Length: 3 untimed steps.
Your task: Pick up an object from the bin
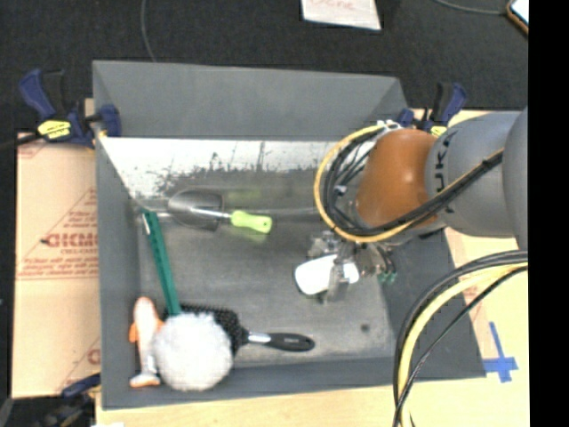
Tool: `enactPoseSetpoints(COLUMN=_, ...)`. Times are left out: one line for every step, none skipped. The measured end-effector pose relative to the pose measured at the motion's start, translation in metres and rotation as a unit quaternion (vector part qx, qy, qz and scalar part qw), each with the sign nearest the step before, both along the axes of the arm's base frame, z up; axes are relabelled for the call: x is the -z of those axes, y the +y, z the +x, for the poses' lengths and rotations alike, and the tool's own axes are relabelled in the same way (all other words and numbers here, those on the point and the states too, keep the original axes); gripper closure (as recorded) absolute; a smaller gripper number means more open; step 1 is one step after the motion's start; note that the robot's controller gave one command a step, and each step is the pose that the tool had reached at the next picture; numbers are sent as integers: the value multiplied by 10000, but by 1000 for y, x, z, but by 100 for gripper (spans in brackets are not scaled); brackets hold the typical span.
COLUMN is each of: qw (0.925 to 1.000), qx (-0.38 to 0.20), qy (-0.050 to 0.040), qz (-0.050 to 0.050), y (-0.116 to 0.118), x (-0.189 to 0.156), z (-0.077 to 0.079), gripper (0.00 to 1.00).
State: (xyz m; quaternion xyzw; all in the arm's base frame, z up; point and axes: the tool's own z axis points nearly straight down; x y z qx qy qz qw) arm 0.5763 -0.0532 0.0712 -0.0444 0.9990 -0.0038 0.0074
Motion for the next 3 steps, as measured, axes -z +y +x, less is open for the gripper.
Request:
enactPoseSetpoints(qw=10000, qx=-4, qy=-1, qz=-1, y=0, x=0, z=0, gripper=100)
enactPoseSetpoints(qw=10000, qx=-5, qy=-13, qz=-4, y=0, x=-4, z=0, gripper=100)
enactPoseSetpoints(qw=10000, qx=-7, qy=-8, qz=-7, y=-1, x=-14, z=0, gripper=100)
